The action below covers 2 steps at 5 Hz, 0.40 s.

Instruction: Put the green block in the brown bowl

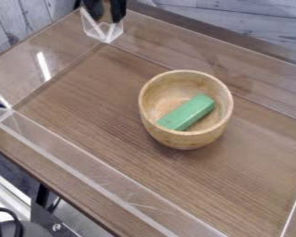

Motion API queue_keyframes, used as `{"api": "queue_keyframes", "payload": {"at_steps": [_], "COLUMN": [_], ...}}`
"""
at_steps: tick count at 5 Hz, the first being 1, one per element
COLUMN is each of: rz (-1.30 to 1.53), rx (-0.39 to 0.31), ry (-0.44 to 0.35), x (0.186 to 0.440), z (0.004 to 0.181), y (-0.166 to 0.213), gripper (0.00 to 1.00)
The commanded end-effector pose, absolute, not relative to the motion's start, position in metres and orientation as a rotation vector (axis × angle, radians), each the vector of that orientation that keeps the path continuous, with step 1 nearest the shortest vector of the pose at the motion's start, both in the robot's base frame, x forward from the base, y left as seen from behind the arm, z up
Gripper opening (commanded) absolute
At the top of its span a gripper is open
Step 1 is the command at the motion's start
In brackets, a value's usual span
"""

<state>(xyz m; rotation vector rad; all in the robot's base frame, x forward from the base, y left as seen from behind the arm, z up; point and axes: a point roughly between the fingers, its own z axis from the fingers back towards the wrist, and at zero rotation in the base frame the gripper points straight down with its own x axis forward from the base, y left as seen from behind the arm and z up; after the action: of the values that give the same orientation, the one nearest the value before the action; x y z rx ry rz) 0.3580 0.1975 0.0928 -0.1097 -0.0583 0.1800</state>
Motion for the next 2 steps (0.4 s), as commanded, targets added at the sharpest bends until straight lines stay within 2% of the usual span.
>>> {"api": "queue_keyframes", "payload": {"at_steps": [1,2], "rz": [0.183,0.179], "rx": [-0.064,-0.066], "ry": [-0.132,-0.128], "x": [0.3668,0.3720], "z": [0.1178,0.1113], "y": [0.2077,0.2087], "gripper": [0.00,0.00]}}
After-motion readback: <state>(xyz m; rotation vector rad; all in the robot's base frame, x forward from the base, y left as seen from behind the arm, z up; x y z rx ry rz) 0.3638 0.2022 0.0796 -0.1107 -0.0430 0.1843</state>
